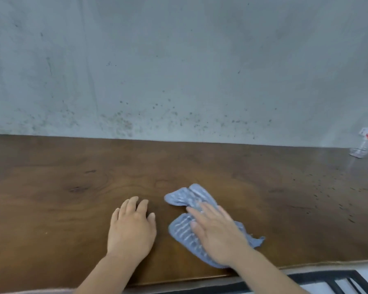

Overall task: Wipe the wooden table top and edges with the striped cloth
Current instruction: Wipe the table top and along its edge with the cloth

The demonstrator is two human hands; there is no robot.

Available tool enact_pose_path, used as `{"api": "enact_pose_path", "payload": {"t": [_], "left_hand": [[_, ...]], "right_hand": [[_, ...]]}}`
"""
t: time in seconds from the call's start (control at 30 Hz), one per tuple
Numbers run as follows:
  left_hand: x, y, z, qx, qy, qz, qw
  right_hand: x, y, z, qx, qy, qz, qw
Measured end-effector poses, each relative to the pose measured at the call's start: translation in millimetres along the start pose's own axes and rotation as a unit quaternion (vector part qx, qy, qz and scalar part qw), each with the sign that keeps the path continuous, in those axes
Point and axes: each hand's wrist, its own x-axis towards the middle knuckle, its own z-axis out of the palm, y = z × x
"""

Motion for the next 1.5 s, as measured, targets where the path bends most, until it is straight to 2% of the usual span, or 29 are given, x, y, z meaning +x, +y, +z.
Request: {"api": "enact_pose_path", "payload": {"t": [0.13, 0.2, 0.37, 0.43, 0.47, 0.53, 0.6, 0.67, 0.73, 0.87, 1.13, 1.3, 1.5], "left_hand": [[-11, 21, 14, 0.025, -0.018, 0.007, 1.0], [-12, 19, 14, 0.027, -0.007, 0.009, 1.0], [-12, 24, 12, 0.018, -0.001, 0.005, 1.0], [-12, 24, 12, 0.019, 0.005, 0.001, 1.0], [-11, 24, 13, 0.021, 0.01, -0.006, 1.0], [-9, 23, 14, 0.016, 0.022, -0.032, 0.999], [-6, 25, 18, 0.007, 0.038, -0.07, 0.997], [-4, 34, 22, -0.007, 0.062, -0.092, 0.994], [-4, 53, 28, -0.033, 0.084, -0.097, 0.991], [1, 104, 44, -0.058, 0.105, -0.067, 0.99], [40, 227, 81, -0.108, 0.047, 0.034, 0.992], [94, 274, 115, -0.082, 0.001, 0.072, 0.994], [169, 305, 144, -0.052, -0.002, 0.058, 0.997]], "right_hand": [[-5, 110, -13, -0.059, 0.011, 0.129, 0.99], [5, 135, -15, -0.042, 0.013, 0.189, 0.981], [52, 91, -9, -0.012, 0.031, 0.316, 0.948], [66, 55, -4, -0.01, 0.033, 0.292, 0.956], [71, 34, -1, -0.006, 0.031, 0.25, 0.968], [70, -5, 6, 0.002, 0.02, 0.116, 0.993], [58, -29, 9, 0.008, 0.011, -0.038, 0.999], [42, -26, 8, 0.012, 0.003, -0.133, 0.991], [24, 0, 5, 0.017, 0.002, -0.168, 0.986], [-13, 77, -10, 0.027, -0.002, -0.144, 0.989], [-84, 246, -43, -0.003, 0.02, 0.085, 0.996], [-83, 259, -53, -0.011, -0.025, 0.119, 0.992], [6, 290, -49, 0.0, -0.009, 0.107, 0.994]]}}
